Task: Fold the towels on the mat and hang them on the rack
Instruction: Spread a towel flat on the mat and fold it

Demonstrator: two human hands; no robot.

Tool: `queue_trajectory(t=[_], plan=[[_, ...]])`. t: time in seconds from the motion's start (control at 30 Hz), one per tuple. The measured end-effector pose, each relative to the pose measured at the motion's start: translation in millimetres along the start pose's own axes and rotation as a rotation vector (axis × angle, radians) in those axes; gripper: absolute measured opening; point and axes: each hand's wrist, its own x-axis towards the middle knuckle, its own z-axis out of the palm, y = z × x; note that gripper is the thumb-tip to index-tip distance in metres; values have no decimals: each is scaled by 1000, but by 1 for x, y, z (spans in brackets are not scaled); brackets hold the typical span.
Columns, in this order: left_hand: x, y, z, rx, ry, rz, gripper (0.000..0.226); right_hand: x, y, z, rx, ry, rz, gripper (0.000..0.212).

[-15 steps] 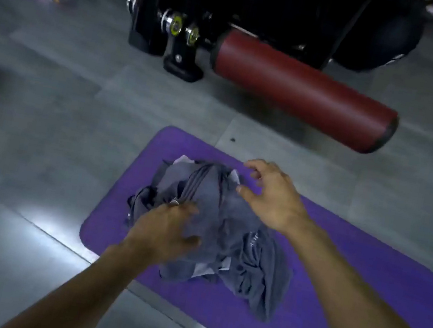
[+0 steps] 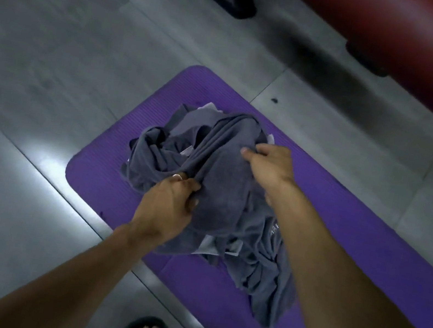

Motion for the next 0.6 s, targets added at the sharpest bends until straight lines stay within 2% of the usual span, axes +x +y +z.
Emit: queue_trajectory(t=[0.07,0.17,0.27,0.37,0.47,0.6], plan=[[3,14,-13,-64,6,42,12,-14,-7,-24,220,46,39,26],[4,51,-32,-161,34,58,12,-42,-15,-70,409,30,89,19],[0,101,-38,-215,43,125,11,-72,-5,-124,376,152,54,21],[-13,164,-25,-236,-55,180,12,-105,23,-185,316,274,7,17],[-35,237,14,-276,-130,265,12,-133,72,-253,350,370,-4,10],[-75,342,92,-288,-134,325,12,-172,169,-347,334,428,30,7]])
